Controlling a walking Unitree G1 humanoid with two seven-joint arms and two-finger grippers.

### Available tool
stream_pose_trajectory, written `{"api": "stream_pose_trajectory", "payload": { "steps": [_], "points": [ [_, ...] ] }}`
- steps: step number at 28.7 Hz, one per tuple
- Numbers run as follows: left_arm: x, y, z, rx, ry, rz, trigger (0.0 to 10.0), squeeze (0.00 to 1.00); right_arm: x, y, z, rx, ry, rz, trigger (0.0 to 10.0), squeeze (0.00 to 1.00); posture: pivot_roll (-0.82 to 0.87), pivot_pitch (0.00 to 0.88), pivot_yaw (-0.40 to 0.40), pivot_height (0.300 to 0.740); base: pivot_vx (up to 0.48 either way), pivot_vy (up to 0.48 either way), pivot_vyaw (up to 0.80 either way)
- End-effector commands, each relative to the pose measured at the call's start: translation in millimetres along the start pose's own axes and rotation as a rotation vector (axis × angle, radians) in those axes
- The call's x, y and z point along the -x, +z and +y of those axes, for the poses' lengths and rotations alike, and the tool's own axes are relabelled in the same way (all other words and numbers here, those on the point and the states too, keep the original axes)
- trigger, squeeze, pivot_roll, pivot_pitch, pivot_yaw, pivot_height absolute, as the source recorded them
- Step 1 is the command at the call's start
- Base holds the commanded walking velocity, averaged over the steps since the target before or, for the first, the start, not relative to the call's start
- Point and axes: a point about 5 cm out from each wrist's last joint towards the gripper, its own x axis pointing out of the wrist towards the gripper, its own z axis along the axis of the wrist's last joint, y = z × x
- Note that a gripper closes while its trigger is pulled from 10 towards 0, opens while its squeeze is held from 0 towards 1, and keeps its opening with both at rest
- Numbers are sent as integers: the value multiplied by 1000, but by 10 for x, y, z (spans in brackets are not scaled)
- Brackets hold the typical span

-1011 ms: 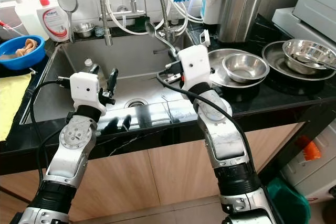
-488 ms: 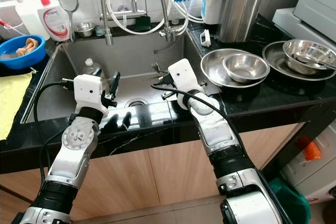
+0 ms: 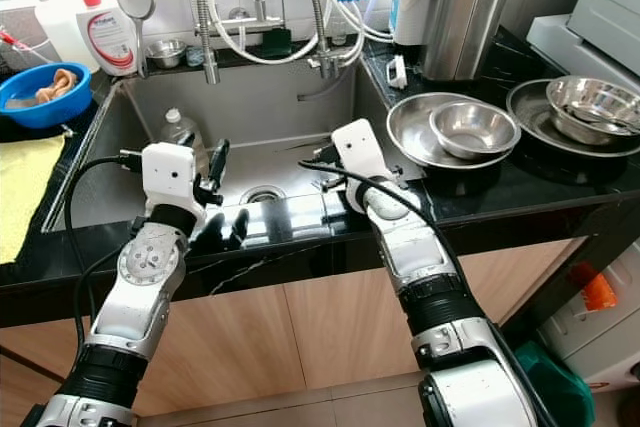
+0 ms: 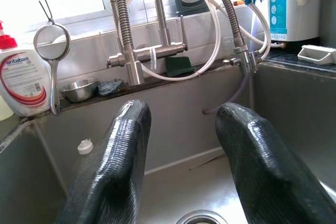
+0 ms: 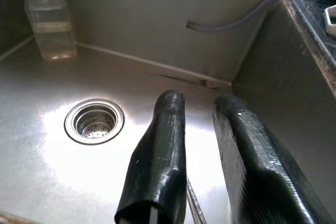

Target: Kitchen organization

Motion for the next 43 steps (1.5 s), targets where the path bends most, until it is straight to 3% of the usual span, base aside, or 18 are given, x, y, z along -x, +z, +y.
{"api": "stream_pose_trajectory", "payload": {
  "steps": [1, 3, 10, 11, 18, 24, 30, 31, 43],
  "points": [
    [9, 1, 21, -6, -3, 9, 10000, 0, 3, 154, -17, 9, -27, -69, 10000, 0, -162, 0, 52, 740, 0, 0, 0],
    [6, 1, 23, -7, -2, 9, 10000, 0, 6, 184, -32, 9, -41, -83, 10000, 0, -164, 0, 55, 740, 0, 0, 0],
    [7, 4, 38, -9, -5, 8, 10000, 0, 178, 464, -340, 37, -213, -176, 10000, 0, -173, 0, 63, 740, 0, 0, 0],
    [13, -6, 44, -10, -8, 12, 10000, 0, 239, 510, -412, 46, -251, -189, 10000, 1000, -182, 0, 67, 740, 0, 0, 0],
    [0, -11, -12, 0, -28, 12, 10000, 0, 426, 348, -735, 102, -366, -75, 10000, 1000, -211, 0, 73, 740, 0, 0, 0],
    [-1, -21, -47, 5, -43, 13, 10000, 0, 426, 179, -807, 96, -371, 1, 10000, 1000, -203, 0, 68, 740, 0, 0, 0],
    [6, -13, -30, 6, -37, 10, 10000, 0, 418, 175, -887, 116, -391, 34, 10000, 1000, -199, 0, 68, 740, 0, 0, 0],
    [10, -15, -28, 5, -37, 11, 10000, 0, 403, 166, -901, 114, -388, 43, 10000, 0, -199, 0, 68, 740, 0, 0, 0],
    [-12, 0, -20, 6, -38, 6, 10000, 0, 358, 213, -1092, 83, -417, 66, 10000, 0, -191, 0, 72, 740, 0, 0, 0]
  ]
}}
